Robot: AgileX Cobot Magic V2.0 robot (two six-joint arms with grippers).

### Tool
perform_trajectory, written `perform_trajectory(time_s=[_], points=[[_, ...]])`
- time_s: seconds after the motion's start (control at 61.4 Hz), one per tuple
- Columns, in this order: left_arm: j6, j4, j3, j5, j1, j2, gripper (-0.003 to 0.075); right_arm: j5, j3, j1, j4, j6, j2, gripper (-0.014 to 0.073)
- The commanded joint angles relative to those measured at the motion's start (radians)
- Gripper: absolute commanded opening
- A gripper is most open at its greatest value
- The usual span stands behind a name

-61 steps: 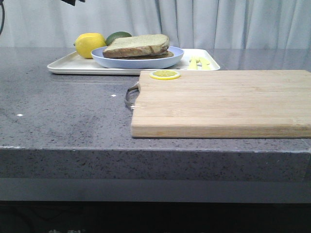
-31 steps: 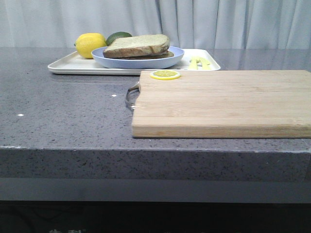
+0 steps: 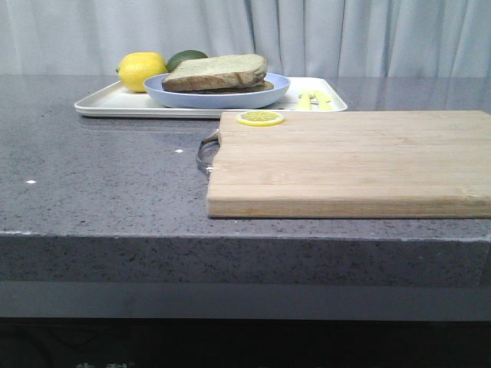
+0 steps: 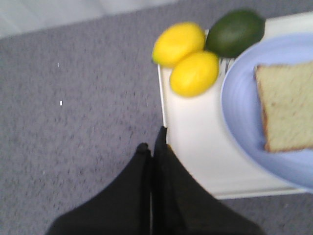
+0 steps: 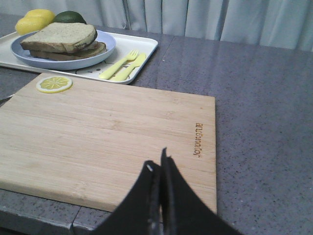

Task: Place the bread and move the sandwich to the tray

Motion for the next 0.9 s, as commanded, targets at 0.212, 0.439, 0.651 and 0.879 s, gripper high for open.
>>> perform_trajectory(time_s=[0.212, 0.439, 0.651, 0.879], points=[[-0.017, 0.034, 0.387, -0.122, 0.049, -0.317, -0.0019, -0.086, -0.024, -0.004, -0.009, 0.0, 0.009, -0.0061], [-0.049, -0.01, 0.727, -0.313, 0.127, -0.53, -0.0019, -0.088, -0.024, -0.004, -0.009, 0.0, 0.009, -0.0061], [-0.055, -0.069, 1.076, -0.552, 0.202, -0.756, -0.0019, -0.088, -0.024, -0.004, -0.009, 0.0, 0.009, -0.0061], [-0.058, -0.089, 1.425, -0.747, 0.216, -1.042, -0.0019, -0.088, -0.024, -0.004, -0.009, 0.0, 0.009, -0.0061]])
